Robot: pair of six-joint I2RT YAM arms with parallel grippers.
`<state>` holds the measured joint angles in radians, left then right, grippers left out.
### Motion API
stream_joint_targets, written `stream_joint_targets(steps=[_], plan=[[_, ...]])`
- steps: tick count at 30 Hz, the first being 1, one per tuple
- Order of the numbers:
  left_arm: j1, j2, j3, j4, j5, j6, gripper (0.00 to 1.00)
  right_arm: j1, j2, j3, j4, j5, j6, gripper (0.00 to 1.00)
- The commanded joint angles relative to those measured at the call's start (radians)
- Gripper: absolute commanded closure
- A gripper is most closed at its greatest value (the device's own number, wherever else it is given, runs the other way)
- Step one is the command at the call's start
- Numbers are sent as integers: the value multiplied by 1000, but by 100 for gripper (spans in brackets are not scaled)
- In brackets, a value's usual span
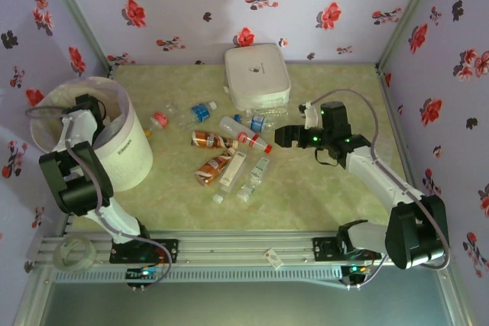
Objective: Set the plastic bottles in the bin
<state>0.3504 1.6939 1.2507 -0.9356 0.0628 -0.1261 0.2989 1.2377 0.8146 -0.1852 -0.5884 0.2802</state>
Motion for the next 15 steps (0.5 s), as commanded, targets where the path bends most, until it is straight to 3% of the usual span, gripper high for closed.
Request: stream_joint_targets(steps=[1,4,6,9,15], plan=[[-5,36,-7,8,3,18,62,-6,-20,-3,12,25,0,8],[-10,51,-4,6,2,19,53,-7,-23,-2,11,28,1,8],[-14,50,-3,9,1,21,33,-7,-25,-2,10,30,1,8],[-20,32,-3,7,-6,22,16,-7,-29,-2,7,33,1,8],[-42,-47,40,-25,-46,11,0,-11,-48,-15,22,29,15,8]])
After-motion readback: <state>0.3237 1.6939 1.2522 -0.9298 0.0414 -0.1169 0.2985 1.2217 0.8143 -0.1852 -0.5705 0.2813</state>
